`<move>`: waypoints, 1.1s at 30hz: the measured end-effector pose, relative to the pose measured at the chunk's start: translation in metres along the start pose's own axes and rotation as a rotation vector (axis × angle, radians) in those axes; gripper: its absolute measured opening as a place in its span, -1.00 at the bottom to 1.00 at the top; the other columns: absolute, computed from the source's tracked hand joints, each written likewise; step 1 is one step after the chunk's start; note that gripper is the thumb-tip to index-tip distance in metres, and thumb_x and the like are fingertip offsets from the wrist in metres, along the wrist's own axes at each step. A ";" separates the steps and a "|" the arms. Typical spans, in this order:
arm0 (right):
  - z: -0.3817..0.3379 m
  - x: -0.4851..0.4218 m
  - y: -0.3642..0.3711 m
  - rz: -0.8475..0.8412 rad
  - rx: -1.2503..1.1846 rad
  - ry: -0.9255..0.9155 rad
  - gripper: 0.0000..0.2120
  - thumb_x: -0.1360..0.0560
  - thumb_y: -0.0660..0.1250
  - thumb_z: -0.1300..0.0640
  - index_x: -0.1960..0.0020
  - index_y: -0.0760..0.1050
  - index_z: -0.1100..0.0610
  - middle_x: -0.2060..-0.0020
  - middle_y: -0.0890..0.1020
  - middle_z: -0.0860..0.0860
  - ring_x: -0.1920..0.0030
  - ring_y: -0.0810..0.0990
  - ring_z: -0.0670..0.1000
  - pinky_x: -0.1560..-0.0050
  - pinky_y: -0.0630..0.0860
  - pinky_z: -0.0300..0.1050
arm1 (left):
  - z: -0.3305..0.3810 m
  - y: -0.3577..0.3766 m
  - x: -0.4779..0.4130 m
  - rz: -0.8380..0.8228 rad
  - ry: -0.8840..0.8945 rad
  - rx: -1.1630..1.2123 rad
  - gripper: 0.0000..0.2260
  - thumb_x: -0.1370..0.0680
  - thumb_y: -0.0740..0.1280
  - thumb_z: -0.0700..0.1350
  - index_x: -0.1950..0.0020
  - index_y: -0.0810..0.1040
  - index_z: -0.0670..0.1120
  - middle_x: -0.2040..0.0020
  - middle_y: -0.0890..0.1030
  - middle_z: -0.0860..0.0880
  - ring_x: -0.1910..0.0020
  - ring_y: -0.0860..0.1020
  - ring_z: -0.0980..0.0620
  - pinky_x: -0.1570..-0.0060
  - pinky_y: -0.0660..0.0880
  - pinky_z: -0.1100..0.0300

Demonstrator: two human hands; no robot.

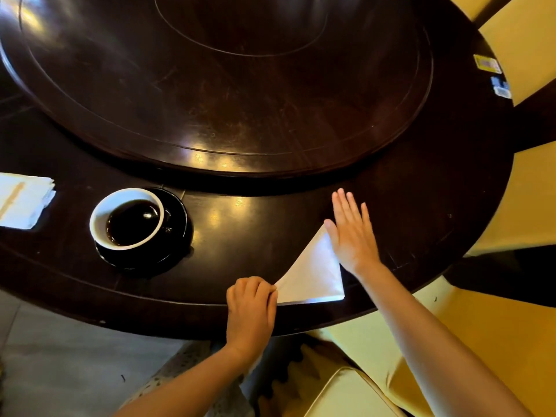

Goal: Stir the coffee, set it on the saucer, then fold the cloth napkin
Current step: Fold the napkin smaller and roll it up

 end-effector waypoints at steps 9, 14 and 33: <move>-0.070 0.055 0.038 -0.114 0.053 -0.388 -0.45 -0.55 -0.01 -0.13 -0.46 0.17 0.10 -0.46 0.28 0.03 -0.47 0.13 -0.01 -0.40 0.00 0.01 | 0.000 0.003 -0.001 0.025 0.037 -0.056 -0.80 -0.50 0.12 0.01 0.16 0.50 -0.01 0.19 0.52 0.01 0.15 0.37 0.05 0.12 0.19 0.18; -0.022 0.024 0.024 -0.104 0.022 -0.189 -0.38 -0.54 -0.14 -0.21 -0.51 0.01 0.07 -0.52 0.08 -0.01 -0.52 -0.05 0.00 -0.45 -0.19 0.06 | -0.002 0.003 -0.001 0.008 0.016 -0.017 -0.76 -0.51 0.10 0.02 0.17 0.51 -0.03 0.17 0.52 0.01 0.13 0.33 0.06 0.11 0.17 0.21; -0.005 0.052 -0.010 -0.514 -0.832 0.583 -0.61 -0.46 0.33 0.08 0.41 0.19 0.11 0.51 0.26 0.03 0.53 0.23 0.01 0.52 0.13 -0.19 | 0.034 0.004 -0.012 -0.157 0.517 -0.202 -0.60 -0.39 0.30 0.09 -0.13 0.57 -0.11 -0.13 0.58 -0.05 -0.05 0.56 -0.03 -0.04 0.53 0.13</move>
Point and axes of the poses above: each hand's wrist, its own x-axis away from the middle knuckle, its own y-axis out of the palm, z = x × y, the point moved 3 cm from there along -x, towards the middle knuckle
